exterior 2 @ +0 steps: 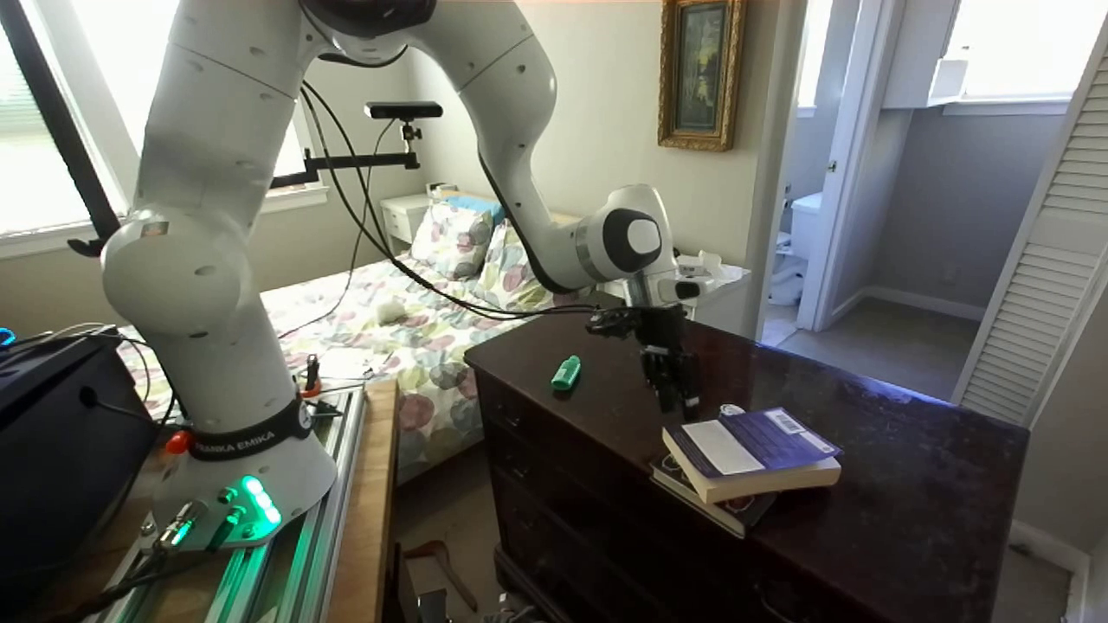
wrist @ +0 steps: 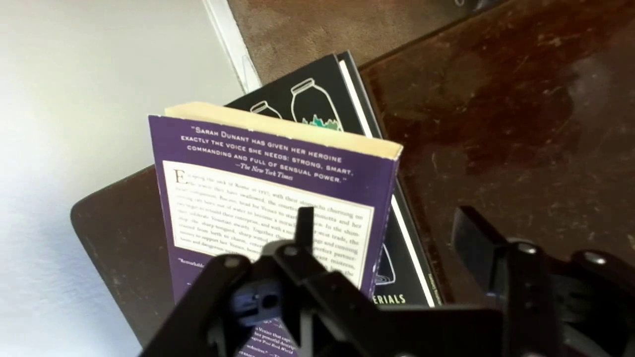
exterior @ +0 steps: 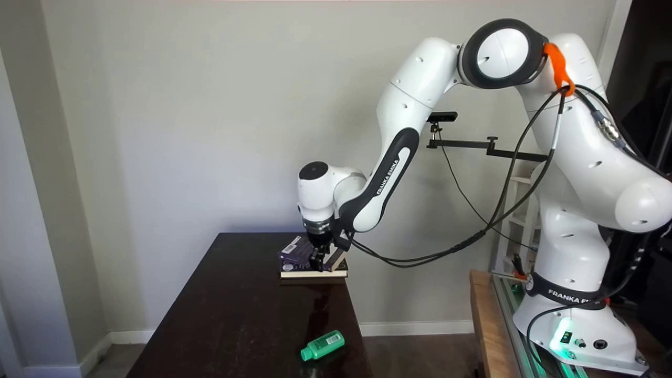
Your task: Unstack the two books.
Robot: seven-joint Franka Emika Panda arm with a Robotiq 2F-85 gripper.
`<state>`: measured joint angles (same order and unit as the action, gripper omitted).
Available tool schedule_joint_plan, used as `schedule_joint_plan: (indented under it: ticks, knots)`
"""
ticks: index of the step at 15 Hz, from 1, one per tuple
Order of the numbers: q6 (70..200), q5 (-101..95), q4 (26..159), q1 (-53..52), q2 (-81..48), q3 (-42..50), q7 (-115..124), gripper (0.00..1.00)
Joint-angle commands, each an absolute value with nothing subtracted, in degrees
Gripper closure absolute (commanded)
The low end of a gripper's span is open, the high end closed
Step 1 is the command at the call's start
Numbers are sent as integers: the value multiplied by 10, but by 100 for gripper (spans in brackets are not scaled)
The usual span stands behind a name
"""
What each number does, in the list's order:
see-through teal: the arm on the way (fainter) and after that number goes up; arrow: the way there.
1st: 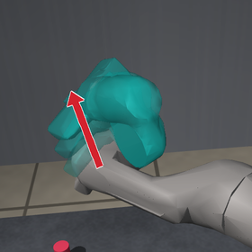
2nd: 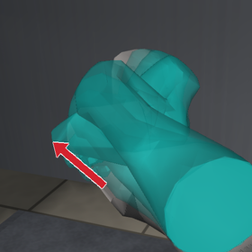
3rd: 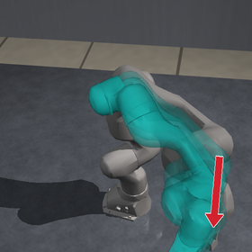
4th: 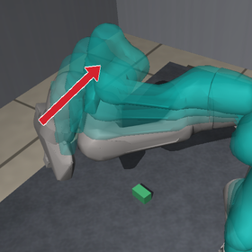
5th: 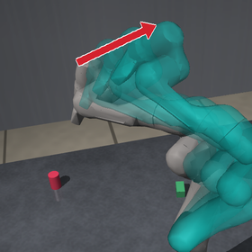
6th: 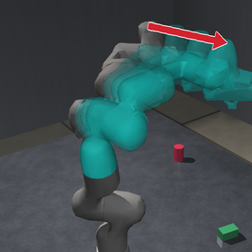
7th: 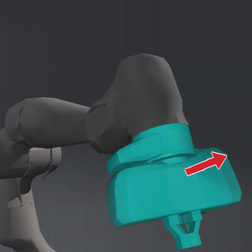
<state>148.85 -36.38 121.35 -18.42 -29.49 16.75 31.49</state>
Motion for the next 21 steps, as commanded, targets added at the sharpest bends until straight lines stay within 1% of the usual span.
schedule_joint_plan:
  ticks: [1, 4, 7, 8, 9, 10, 11, 12, 14, 18, 19, 21]
  knots:
    - [1464, -478, 1199, -222, -333, 200, 398, 0]
    - [1440, -604, 1183, -226, -361, 207, 493, 0]
    - [1400, -680, 1176, -195, -374, 169, 554, 0]
    - [1387, -690, 1174, -184, -378, 155, 564, 3]
    - [1377, -703, 1172, -175, -381, 142, 577, 26]
    - [1367, -712, 1168, -164, -386, 129, 585, 28]
    - [1358, -719, 1166, -155, -389, 118, 591, 32]
    - [1349, -726, 1165, -146, -392, 108, 595, 39]
    - [1331, -734, 1161, -130, -398, 89, 599, 56]
    - [1293, -744, 1154, -108, -399, 63, 600, 77]
    - [1285, -746, 1153, -104, -398, 57, 599, 82]
    - [1280, -743, 1152, -95, -395, 46, 595, 83]
